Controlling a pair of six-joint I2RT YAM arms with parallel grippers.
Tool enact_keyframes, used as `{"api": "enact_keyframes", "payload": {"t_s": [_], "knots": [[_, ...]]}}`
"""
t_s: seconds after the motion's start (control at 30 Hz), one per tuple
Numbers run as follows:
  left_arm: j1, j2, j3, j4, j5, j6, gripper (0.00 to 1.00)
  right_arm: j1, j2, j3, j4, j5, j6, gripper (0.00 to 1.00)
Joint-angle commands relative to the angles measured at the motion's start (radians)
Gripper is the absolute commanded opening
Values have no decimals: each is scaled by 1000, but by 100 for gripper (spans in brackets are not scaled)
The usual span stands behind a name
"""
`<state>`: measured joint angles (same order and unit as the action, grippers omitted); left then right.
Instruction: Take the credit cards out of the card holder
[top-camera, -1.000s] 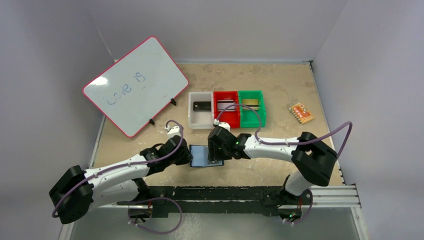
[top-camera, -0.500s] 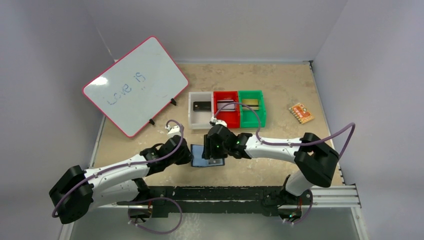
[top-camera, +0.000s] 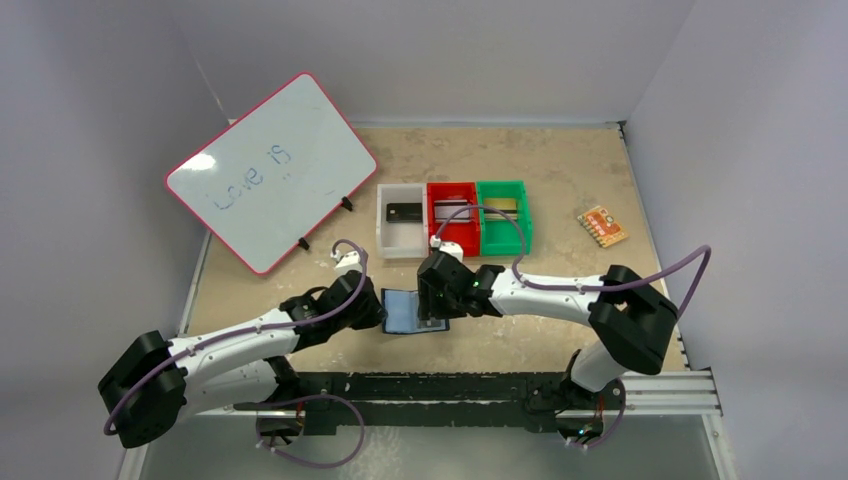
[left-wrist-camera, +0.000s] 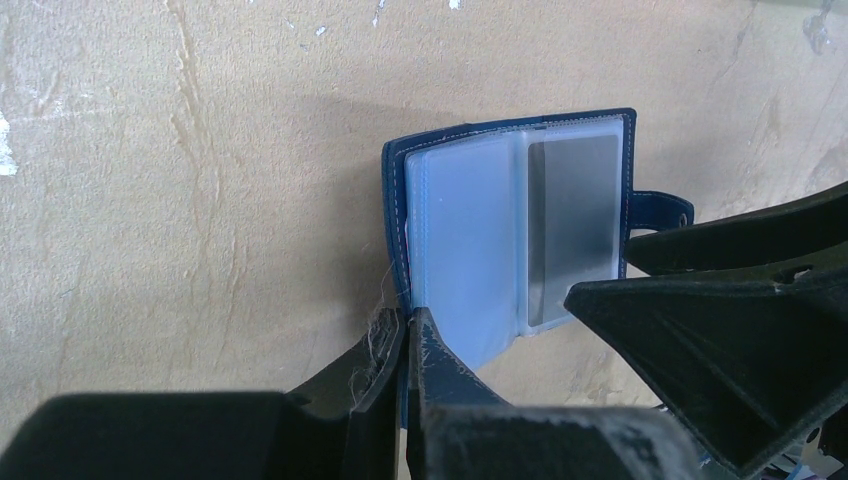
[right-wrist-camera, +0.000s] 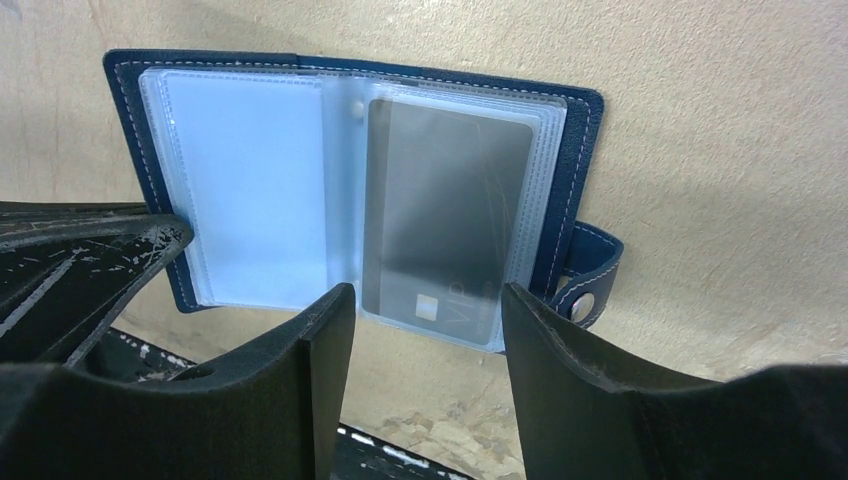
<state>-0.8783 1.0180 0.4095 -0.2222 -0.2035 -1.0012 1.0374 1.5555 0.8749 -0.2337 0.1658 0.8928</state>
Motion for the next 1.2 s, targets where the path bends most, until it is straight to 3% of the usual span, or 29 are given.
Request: {"api": "enact_keyframes", "payload": {"t_s": [0.0,0.4,1.17], "knots": [[-5,-15,0,26,7,16,0,0,10,8,13,10,10,59],[-5,-12,0,28,11,19,0,0,35,9,29,-11,11,62],[-5,-13,-3,35,19,19,0,0,-78,-12,210,-105,23,57]]}}
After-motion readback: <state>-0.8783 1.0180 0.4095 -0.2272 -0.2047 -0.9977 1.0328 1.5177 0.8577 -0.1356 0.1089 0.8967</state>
